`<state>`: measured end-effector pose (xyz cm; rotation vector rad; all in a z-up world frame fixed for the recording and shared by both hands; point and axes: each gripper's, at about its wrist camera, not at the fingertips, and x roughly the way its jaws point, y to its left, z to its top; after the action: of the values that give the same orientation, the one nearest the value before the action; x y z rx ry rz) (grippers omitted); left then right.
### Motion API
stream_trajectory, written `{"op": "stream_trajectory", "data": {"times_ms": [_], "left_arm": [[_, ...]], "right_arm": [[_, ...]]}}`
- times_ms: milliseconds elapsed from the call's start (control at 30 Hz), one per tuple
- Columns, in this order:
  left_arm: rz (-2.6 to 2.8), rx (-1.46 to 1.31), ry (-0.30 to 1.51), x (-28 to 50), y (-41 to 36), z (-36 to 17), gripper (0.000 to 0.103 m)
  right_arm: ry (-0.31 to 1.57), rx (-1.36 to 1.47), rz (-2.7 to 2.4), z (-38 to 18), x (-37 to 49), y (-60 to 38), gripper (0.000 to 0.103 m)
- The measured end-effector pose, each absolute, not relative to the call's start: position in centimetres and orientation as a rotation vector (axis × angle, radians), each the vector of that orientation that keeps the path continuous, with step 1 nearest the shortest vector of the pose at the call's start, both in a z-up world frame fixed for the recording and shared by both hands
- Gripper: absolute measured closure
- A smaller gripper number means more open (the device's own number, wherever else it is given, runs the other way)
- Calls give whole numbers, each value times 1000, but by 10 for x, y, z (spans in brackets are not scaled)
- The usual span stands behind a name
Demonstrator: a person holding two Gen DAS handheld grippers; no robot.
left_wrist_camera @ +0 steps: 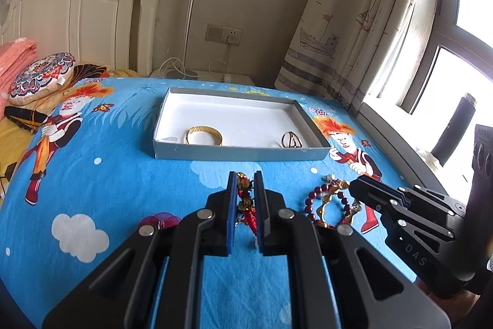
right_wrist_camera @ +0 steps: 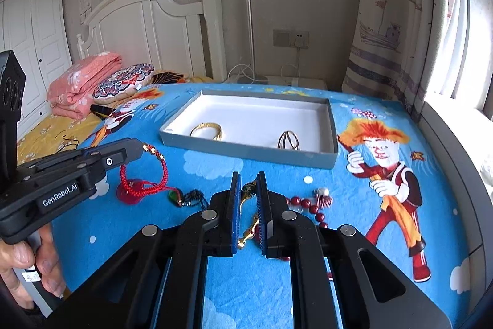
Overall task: Organize jewelry
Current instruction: 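Lift both bracelets, carry them into the white box and open both tools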
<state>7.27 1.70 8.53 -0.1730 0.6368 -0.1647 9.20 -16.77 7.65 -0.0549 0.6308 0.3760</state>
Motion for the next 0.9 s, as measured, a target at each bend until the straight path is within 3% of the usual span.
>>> {"op": "stream_trajectory", "data": {"times_ms": [900], "left_arm": [[-118, -146, 621, 204, 10, 118, 93]], "right_arm": [[616, -26, 271, 120, 230, -144, 93]]}}
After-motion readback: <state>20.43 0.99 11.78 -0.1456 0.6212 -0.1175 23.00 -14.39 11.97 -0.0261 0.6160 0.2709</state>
